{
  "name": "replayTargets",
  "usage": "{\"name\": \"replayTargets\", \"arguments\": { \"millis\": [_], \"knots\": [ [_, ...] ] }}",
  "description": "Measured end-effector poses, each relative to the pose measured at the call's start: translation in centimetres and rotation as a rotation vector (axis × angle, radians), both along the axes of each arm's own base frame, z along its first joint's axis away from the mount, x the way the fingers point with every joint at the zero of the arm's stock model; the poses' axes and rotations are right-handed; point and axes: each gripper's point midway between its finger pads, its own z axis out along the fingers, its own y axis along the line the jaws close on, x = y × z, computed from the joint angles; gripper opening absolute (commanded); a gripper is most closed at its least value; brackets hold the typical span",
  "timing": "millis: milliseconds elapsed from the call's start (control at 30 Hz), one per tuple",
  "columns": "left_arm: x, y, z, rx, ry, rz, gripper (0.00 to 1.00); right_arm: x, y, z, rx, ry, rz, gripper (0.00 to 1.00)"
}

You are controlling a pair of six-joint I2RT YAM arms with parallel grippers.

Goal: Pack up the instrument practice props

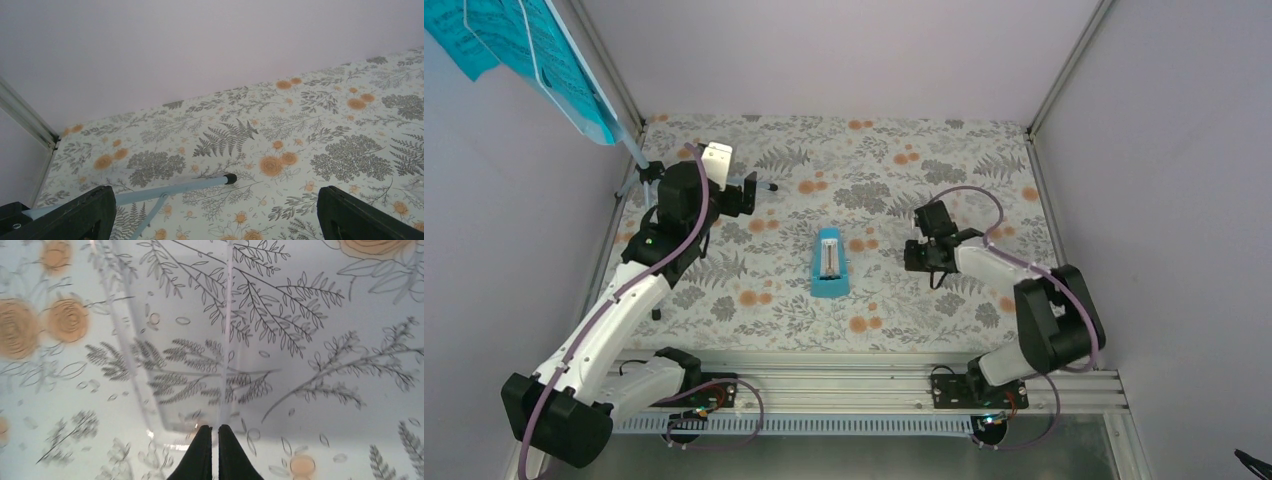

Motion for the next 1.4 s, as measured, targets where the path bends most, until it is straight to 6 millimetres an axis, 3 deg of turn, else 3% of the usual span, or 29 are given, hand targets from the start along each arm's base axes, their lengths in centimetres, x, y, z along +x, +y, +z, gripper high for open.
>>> {"name": "replayTargets", "arguments": {
  "millis": [233,267,300,467,533,700,800,933,1133,1400],
  "knots": [
    [-0.2,-0.4,-0.2,-0.005,0.004,-0.027,1.00,-1.7,0.5,2.7,0.077,-0.027,0.014,0.05],
    [-0.2,-0.6,-0.1,-0.008,0.004,-0.038,1.00,-1.9,0.6,2.8,0.084,-0.027,0.015,0.15],
    [-0.3,-0.7,-0.1,-0.010,0.004,-0.045,1.00,-2.1,0.5,2.8,0.087,-0.025,0.014,0.38],
    [-0.7,-1.3,-0.1,-0.022,0.000,-0.083,1.00,-2.0,0.8,3.2,0.109,-0.033,0.007,0.79],
    [-0.8,-1.4,-0.2,-0.023,0.002,-0.091,1.00,-1.6,1.3,3.1,0.116,-0.040,0.033,0.89],
    [-0.8,-1.5,-0.3,-0.023,0.004,-0.096,1.00,0.7,2.6,2.8,0.070,-0.056,0.090,1.00],
    [-0.8,-1.5,-0.3,-0.023,0.004,-0.097,1.00,1.9,2.9,1.9,0.021,-0.060,0.108,1.00],
    [-0.8,-1.5,-0.3,-0.022,0.004,-0.097,1.00,2.1,2.3,0.2,-0.044,-0.035,0.112,1.00],
    [-0.8,-1.6,-0.3,-0.023,0.004,-0.100,1.00,2.5,2.0,-1.5,-0.088,-0.018,0.127,0.92],
    [-0.8,-1.6,-0.3,-0.020,0.003,-0.101,1.00,4.8,2.5,-1.6,-0.115,-0.064,0.148,0.69]
  ]
}}
